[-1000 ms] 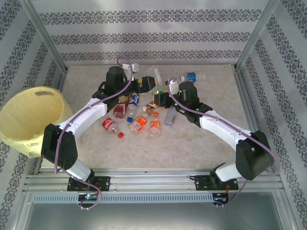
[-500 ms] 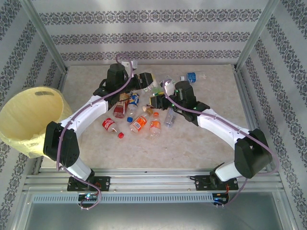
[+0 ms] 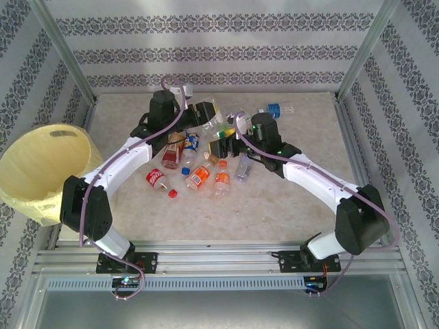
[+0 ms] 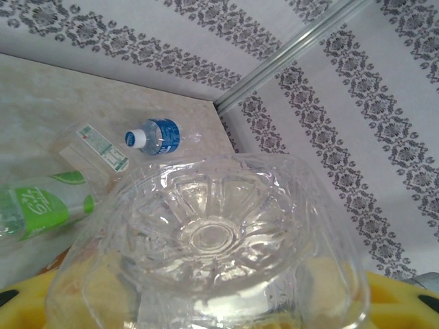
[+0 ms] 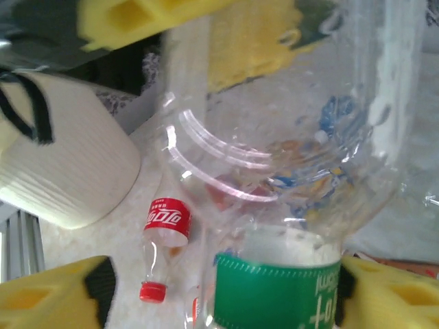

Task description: Put the plastic bottles in the bin

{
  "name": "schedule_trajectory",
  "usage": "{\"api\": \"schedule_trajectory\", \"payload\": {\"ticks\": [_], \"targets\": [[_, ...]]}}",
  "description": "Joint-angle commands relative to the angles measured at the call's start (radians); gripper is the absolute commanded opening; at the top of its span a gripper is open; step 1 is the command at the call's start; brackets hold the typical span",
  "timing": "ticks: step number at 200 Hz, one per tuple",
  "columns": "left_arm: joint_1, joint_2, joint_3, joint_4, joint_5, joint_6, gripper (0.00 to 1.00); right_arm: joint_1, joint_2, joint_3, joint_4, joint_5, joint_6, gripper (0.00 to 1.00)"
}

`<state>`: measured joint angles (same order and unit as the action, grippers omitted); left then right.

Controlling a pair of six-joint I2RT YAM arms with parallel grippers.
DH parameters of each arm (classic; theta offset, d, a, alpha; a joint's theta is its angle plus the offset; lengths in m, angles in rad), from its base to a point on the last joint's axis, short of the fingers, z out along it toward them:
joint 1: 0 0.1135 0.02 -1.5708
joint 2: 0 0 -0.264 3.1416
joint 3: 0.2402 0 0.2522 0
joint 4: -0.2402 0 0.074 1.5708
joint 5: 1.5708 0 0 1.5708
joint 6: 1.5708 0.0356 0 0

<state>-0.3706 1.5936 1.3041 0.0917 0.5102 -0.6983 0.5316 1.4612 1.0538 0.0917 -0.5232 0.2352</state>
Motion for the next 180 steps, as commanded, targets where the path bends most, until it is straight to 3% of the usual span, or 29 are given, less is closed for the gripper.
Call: {"api": "schedule_trajectory", "payload": {"ticks": [1, 5, 32, 75, 99, 129, 180], "targets": [[0.034, -0.051, -0.012, 0.003, -0.044, -0.011, 0.53, -0.025, -0.053, 0.025, 0.009, -0.087, -0.021, 0.94], [0.037, -0.055, -0.014, -0.001, -0.05, -0.009, 0.52, -0.029, -0.063, 0.022, 0.009, -0.087, -0.024, 0.98], [0.072, -0.093, -0.036, -0.016, -0.065, -0.006, 0.52, -0.058, -0.144, -0.022, 0.045, -0.046, -0.027, 0.98], [0.118, -0.21, -0.06, -0.173, -0.18, 0.076, 0.52, -0.069, -0.216, -0.107, 0.111, 0.378, 0.036, 0.98], [0.124, -0.305, -0.054, -0.314, -0.311, 0.151, 0.52, -0.084, -0.193, -0.117, 0.097, 0.508, 0.102, 0.98], [0.126, -0.42, -0.027, -0.472, -0.457, 0.232, 0.53, -0.097, -0.145, -0.108, 0.078, 0.588, 0.193, 0.98], [0.127, -0.565, 0.043, -0.668, -0.719, 0.332, 0.53, -0.114, -0.09, -0.069, 0.078, 0.56, 0.251, 0.98]]}}
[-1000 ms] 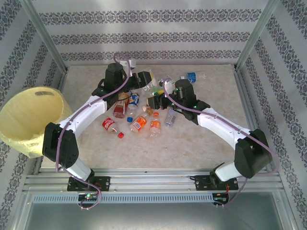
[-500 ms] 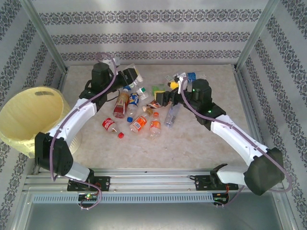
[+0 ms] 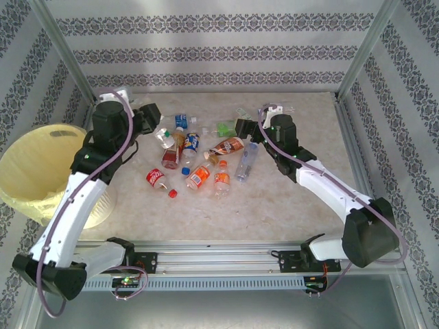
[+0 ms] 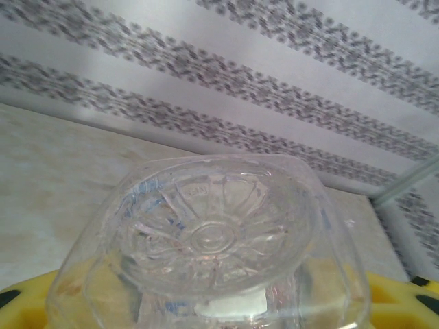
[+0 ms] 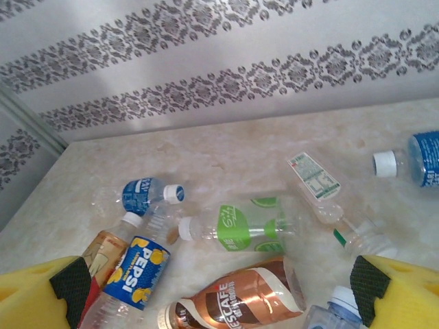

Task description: Put the plastic bottles in the bin

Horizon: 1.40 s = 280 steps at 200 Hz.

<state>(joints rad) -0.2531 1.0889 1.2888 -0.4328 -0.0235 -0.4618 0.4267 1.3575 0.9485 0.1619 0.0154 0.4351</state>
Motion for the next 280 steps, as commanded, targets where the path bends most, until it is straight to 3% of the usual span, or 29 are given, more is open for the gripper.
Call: {"api": "schedule_trajectory", "payload": {"ticks": [1, 31, 75, 103, 138, 217, 241, 280], "targets": [[0.009, -0.062, 0.061, -0.148, -0.191, 0.097, 0.52, -0.009, 0.015, 0.037, 0.008, 0.021, 0.052, 0.98], [0.01, -0.088, 0.166, -0.274, -0.39, 0.19, 0.53, -0.011, 0.032, 0.051, 0.018, 0.006, 0.059, 0.98], [0.011, -0.082, 0.276, -0.357, -0.774, 0.363, 0.53, -0.014, 0.041, 0.059, 0.028, -0.009, 0.067, 0.98], [0.045, -0.065, 0.289, -0.393, -0.894, 0.411, 0.54, -0.017, 0.044, 0.068, 0.027, -0.019, 0.072, 0.98], [0.201, -0.047, 0.301, -0.556, -0.844, 0.315, 0.54, -0.02, 0.046, 0.079, 0.027, -0.035, 0.072, 0.98], [0.71, -0.04, 0.129, -0.558, -0.539, 0.295, 0.54, -0.04, 0.054, 0.117, 0.002, -0.075, 0.049, 0.98], [0.793, -0.005, 0.09, -0.538, -0.49, 0.274, 0.54, -0.042, 0.055, 0.135, -0.011, -0.083, 0.039, 0.98], [0.857, 0.086, 0.053, -0.5, -0.486, 0.257, 0.52, -0.043, 0.056, 0.148, -0.031, -0.081, 0.019, 0.98]]}}
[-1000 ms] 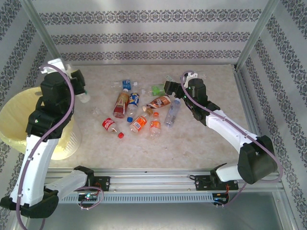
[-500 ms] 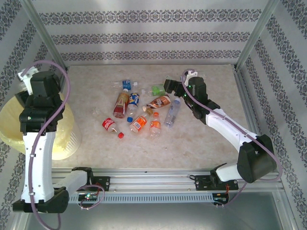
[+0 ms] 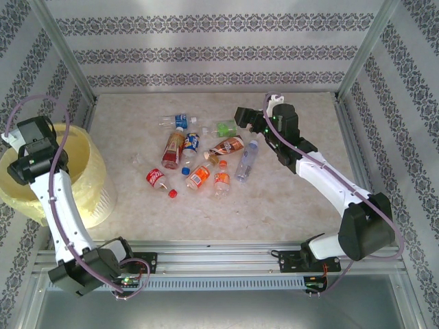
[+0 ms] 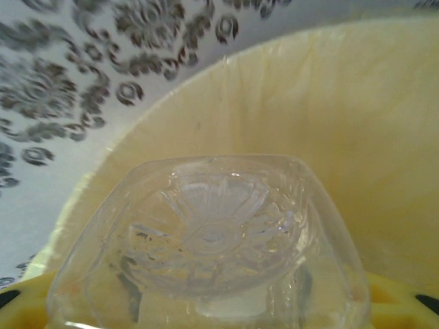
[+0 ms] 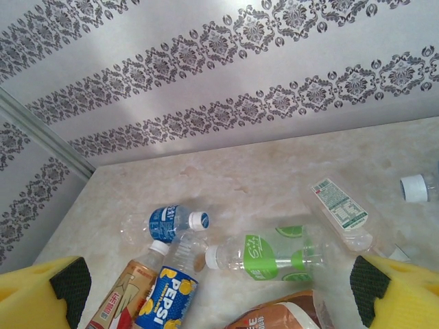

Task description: Put the plastic bottles in the bin

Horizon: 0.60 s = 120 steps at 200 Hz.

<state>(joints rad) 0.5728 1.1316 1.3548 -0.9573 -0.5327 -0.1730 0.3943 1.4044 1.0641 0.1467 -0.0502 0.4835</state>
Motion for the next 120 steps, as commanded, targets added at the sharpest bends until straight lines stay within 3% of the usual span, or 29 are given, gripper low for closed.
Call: {"api": "schedule_trajectory", "payload": {"ticks": [1, 24, 69, 120], "targets": [[0.032, 0.046, -0.013, 0.025, 0.022, -0.032, 0.52, -0.011, 0.009, 0.033, -0.017, -0.016, -0.03, 0.98], [0.044, 0.087, -0.005, 0.01, 0.001, -0.046, 0.53, -0.011, 0.007, 0.033, -0.027, -0.013, -0.035, 0.98], [0.048, 0.129, 0.026, -0.034, -0.027, -0.094, 0.66, -0.01, 0.005, 0.022, -0.031, -0.013, -0.038, 0.98], [0.047, 0.108, 0.05, -0.048, 0.101, -0.133, 0.85, -0.011, -0.005, -0.001, -0.047, -0.005, -0.039, 0.98]]}}
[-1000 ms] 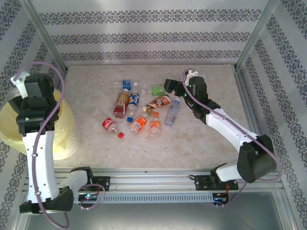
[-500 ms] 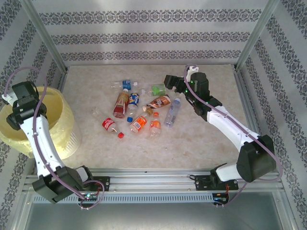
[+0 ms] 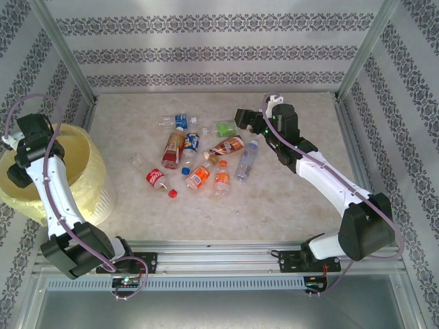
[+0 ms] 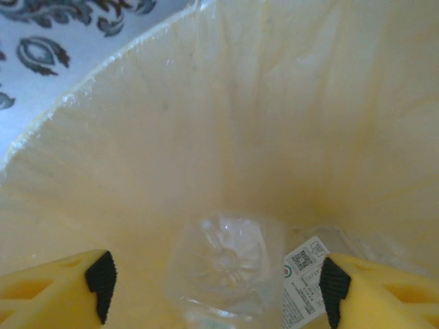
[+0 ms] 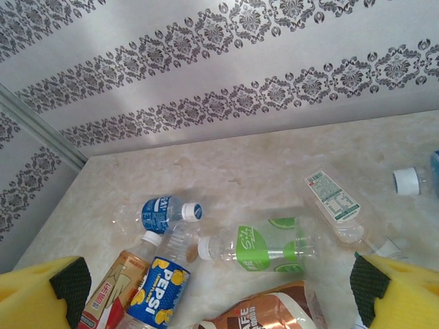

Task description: Put the plastic bottles in the bin

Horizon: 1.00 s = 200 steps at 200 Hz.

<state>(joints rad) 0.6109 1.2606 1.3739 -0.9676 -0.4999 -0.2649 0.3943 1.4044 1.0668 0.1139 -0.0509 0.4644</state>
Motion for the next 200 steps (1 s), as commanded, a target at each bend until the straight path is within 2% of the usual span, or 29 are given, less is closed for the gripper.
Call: {"api": "schedule_trajectory", "payload": {"ticks": [1, 19, 50, 73, 106, 155, 200], "targets": [[0.009, -0.021, 0.031, -0.037, 0.071, -0.042, 0.86, -0.012, -0.004, -0.004, -0.016, -0.004, -0.02, 0.98], [0.007, -0.036, 0.037, -0.037, 0.121, -0.052, 0.88, -0.012, -0.008, -0.013, -0.042, 0.012, -0.01, 0.98], [-0.021, -0.102, 0.044, -0.022, 0.284, -0.087, 0.93, -0.013, -0.013, -0.05, -0.095, 0.086, 0.036, 0.98], [-0.129, -0.157, 0.048, -0.016, 0.272, -0.115, 1.0, -0.014, -0.009, -0.064, -0.165, 0.141, 0.096, 0.98], [-0.247, -0.225, 0.048, 0.007, 0.269, -0.155, 1.0, -0.014, -0.001, -0.089, -0.271, 0.196, 0.195, 0.98], [-0.442, -0.27, 0.017, 0.113, 0.426, -0.247, 1.0, -0.003, -0.012, -0.174, -0.304, 0.193, 0.319, 0.98], [-0.581, -0.258, -0.07, 0.356, 0.646, -0.314, 1.0, 0.039, 0.018, -0.211, -0.28, 0.155, 0.366, 0.98]]}}
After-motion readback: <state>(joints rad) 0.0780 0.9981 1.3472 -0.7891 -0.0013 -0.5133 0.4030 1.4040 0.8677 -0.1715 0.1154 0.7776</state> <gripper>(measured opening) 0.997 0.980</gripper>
